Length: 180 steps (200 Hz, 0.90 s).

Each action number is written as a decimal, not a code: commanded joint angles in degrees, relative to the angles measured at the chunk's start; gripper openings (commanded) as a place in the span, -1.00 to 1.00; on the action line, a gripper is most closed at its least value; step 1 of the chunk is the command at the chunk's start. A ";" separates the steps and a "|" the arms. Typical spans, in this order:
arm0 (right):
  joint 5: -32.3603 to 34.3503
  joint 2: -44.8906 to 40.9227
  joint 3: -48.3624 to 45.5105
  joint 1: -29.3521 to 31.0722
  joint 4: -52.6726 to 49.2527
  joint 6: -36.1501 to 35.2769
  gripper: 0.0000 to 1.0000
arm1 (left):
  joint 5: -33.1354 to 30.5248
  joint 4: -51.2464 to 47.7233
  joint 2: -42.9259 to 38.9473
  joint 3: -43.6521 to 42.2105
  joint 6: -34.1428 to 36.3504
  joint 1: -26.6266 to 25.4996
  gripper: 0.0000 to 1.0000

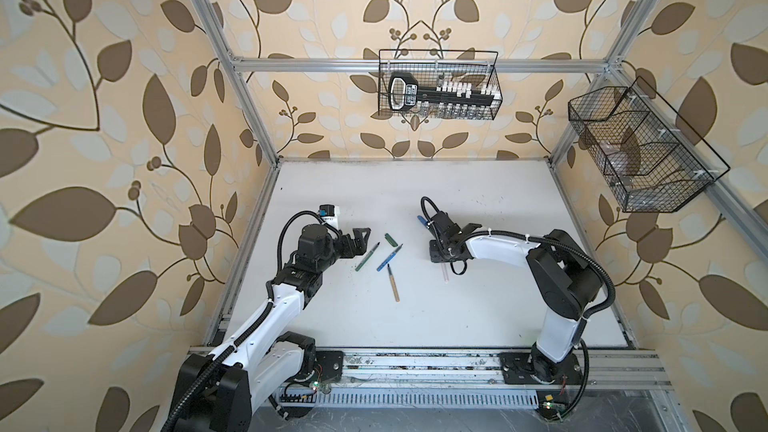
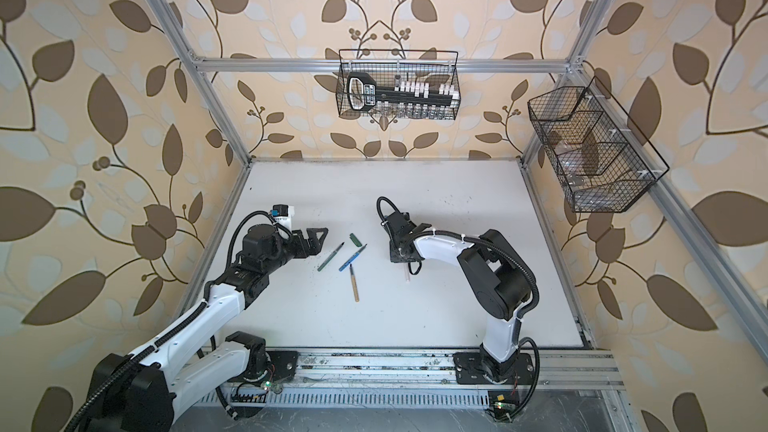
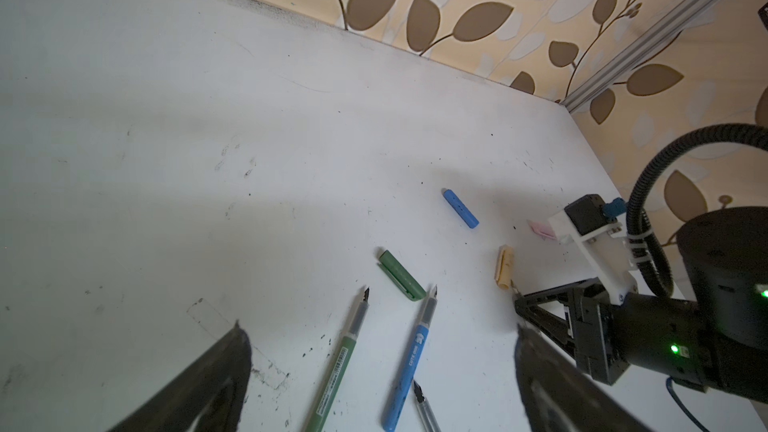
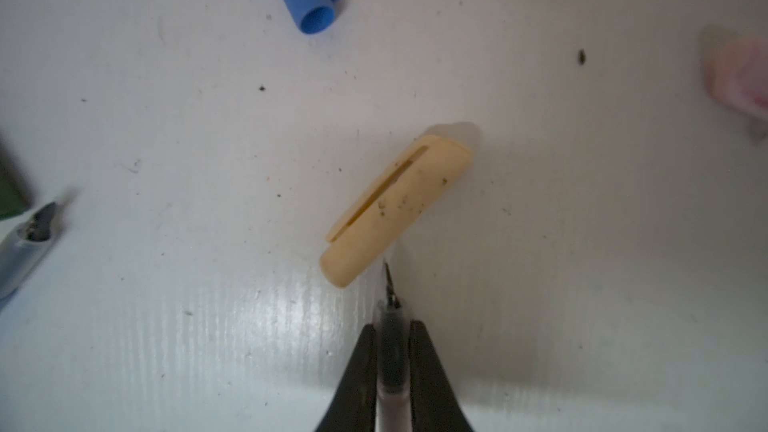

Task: Insert the pens into the pen caps
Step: 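Lift the pink pen with the right gripper while the left gripper approaches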

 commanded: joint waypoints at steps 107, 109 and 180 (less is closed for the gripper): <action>-7.36 -18.14 -19.57 -3.69 20.07 2.08 -0.87 | 16.05 7.60 9.48 3.81 1.64 -5.90 0.98; -7.51 -18.60 -19.82 -3.78 20.61 2.20 -0.88 | 16.31 7.68 9.74 3.90 1.58 -6.11 0.98; -17.60 -26.72 -32.33 -7.34 49.59 12.10 -0.96 | 21.86 15.03 17.57 6.17 -2.53 -13.93 0.91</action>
